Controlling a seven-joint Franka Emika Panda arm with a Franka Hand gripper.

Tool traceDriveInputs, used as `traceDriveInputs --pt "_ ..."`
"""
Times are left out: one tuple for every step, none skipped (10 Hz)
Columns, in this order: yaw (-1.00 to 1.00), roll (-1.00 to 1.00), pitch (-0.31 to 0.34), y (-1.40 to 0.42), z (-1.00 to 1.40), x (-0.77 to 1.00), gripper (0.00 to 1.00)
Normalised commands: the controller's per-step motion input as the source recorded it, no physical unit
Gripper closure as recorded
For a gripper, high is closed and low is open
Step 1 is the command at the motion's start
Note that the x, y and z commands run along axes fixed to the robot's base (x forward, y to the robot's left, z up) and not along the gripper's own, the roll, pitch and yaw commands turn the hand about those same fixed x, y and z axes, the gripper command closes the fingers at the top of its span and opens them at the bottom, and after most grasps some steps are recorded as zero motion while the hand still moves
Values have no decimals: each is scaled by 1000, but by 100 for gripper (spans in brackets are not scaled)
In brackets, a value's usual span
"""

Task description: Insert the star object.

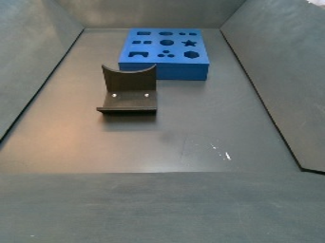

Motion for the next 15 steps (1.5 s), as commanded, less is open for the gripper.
traceDriveInputs --pt "-94 0 -80 160 -1000 -249 100" --pt "-40 0 -134 183 -1000 -277 100" --pt "0 0 -179 194 -914 -200 100" --pt "0 0 -196 180 -874 -240 100" --pt "0 17 -167 163 -814 -171 100" --pt "14 73 -103 151 -714 -46 100" --pt "11 123 -29 126 -623 0 100" --pt "0 156 0 160 -600 0 100" --pt "0 227 0 120 -469 -11 100" --pt "9 290 14 74 -440 -86 100" --pt "0 296 21 60 -437 -83 100" --pt "0 126 9 37 -320 -14 100" --pt "0 0 0 43 -140 0 100" --pt "0 0 0 34 -69 0 100" --pt "0 146 10 40 -143 0 100"
